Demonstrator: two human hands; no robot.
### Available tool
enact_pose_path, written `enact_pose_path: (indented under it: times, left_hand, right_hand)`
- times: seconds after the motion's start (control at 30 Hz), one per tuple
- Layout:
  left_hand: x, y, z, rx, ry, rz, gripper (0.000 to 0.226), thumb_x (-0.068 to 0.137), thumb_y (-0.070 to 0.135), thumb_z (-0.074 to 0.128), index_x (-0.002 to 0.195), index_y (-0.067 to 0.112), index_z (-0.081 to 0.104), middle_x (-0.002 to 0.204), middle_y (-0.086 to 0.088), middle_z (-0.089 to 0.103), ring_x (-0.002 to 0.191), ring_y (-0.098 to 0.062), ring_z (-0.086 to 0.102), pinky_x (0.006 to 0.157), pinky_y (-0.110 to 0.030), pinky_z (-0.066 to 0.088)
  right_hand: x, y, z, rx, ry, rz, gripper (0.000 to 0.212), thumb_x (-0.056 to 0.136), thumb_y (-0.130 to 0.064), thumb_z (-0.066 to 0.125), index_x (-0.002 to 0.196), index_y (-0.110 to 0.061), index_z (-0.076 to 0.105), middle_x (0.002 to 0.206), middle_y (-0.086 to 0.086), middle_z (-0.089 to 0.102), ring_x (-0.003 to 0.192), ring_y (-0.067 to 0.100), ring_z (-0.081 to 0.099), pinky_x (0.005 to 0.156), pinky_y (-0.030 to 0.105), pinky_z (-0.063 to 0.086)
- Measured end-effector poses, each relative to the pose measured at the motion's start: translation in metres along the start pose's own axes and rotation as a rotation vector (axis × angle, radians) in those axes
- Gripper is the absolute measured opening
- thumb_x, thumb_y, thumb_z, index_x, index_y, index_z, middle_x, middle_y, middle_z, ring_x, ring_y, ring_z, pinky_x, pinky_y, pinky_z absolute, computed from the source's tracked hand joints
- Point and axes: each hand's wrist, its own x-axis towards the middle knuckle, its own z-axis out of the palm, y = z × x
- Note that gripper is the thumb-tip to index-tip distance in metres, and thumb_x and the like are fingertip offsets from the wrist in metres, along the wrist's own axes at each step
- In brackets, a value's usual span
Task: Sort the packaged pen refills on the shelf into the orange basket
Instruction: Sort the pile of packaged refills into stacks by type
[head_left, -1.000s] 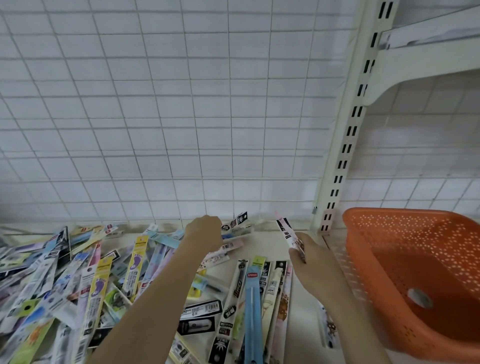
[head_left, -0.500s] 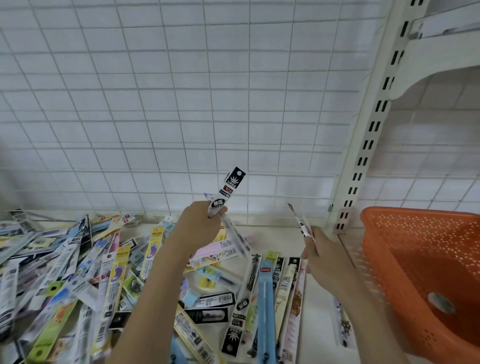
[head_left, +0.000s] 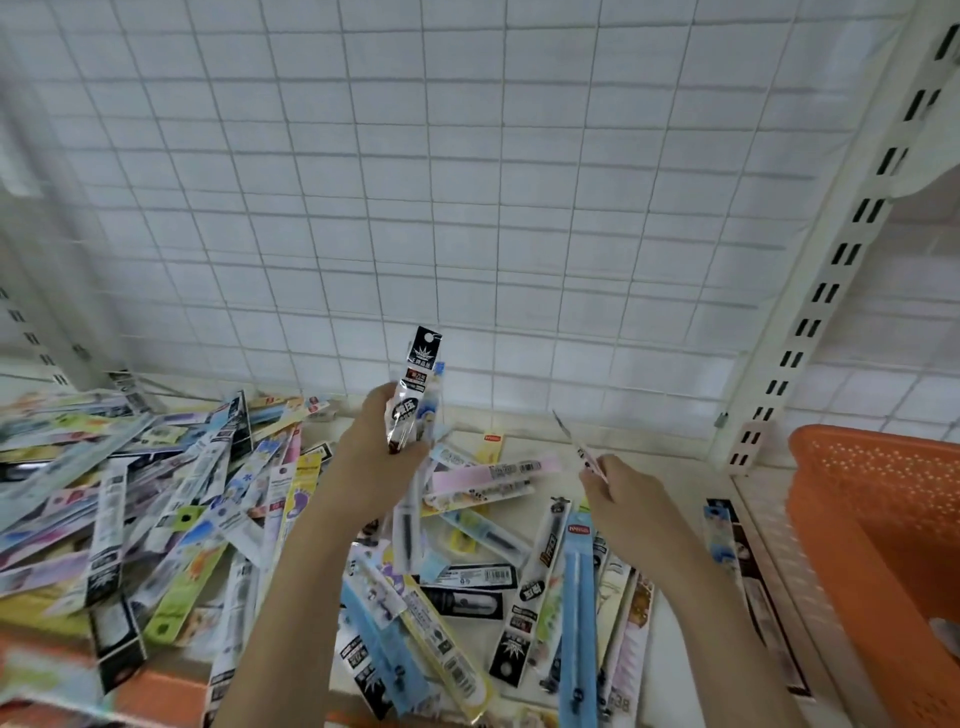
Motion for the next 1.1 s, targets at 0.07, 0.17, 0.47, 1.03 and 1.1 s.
enact_pose_path:
  times: [0.07,0.17,0.47,1.03,1.1]
  left_hand:
    - [-0.003,0.000,-0.001,-0.009,-0.001,-0.054,0.070,0.092,0.016,0.054,0.148,0.023,0.014,0.132,-0.009,0.053,0.080,-0.026,0.063,0.049,-0.020,0.038]
    - [-0.008,0.000,0.005,-0.001,-0.041,-0.013,0.049,0.092,0.013,0.053,0.138,0.022,0.036,0.096,0.015,0.059,0.069,-0.008,0.055,0.054,-0.013,0.036]
    - [-0.019,0.006,0.023,0.122,0.011,-0.033,0.026,0.095,0.025,0.045,0.069,0.023,0.047,0.050,0.001,0.045,0.046,-0.014,0.041,0.048,-0.026,0.029]
    - [-0.027,-0.002,0.052,0.091,-0.178,0.026,0.015,0.096,0.028,0.046,0.089,0.016,0.051,0.082,-0.019,0.065,0.051,-0.017,0.047,0.051,-0.026,0.038]
    - [-0.027,0.001,0.061,0.155,-0.255,0.012,0.024,0.091,0.039,0.052,0.086,0.015,0.057,0.075,-0.008,0.060,0.060,-0.016,0.049,0.055,-0.027,0.037]
  right_hand:
    - [-0.001,0.003,0.000,-0.014,-0.019,0.039,0.027,0.101,-0.028,0.032,0.092,-0.010,0.050,0.076,0.005,0.054,0.057,0.014,0.046,0.049,0.025,0.034]
    - [-0.006,0.008,-0.001,0.021,-0.022,0.096,0.025,0.099,-0.024,0.035,0.079,-0.012,0.044,0.071,0.004,0.050,0.058,0.016,0.045,0.050,0.027,0.032]
    - [-0.032,0.013,0.007,-0.100,-0.046,0.162,0.049,0.080,-0.062,0.056,0.067,-0.015,0.046,0.061,-0.003,0.051,0.056,0.013,0.050,0.054,0.029,0.038]
    - [-0.046,0.028,-0.014,0.057,0.039,0.219,0.032,0.099,-0.035,0.037,0.071,-0.021,0.033,0.062,0.000,0.039,0.050,0.014,0.037,0.050,0.027,0.029]
    - [-0.050,0.033,-0.019,0.044,0.064,0.227,0.033,0.098,-0.040,0.037,0.071,-0.020,0.036,0.062,0.002,0.043,0.051,0.016,0.039,0.052,0.029,0.031]
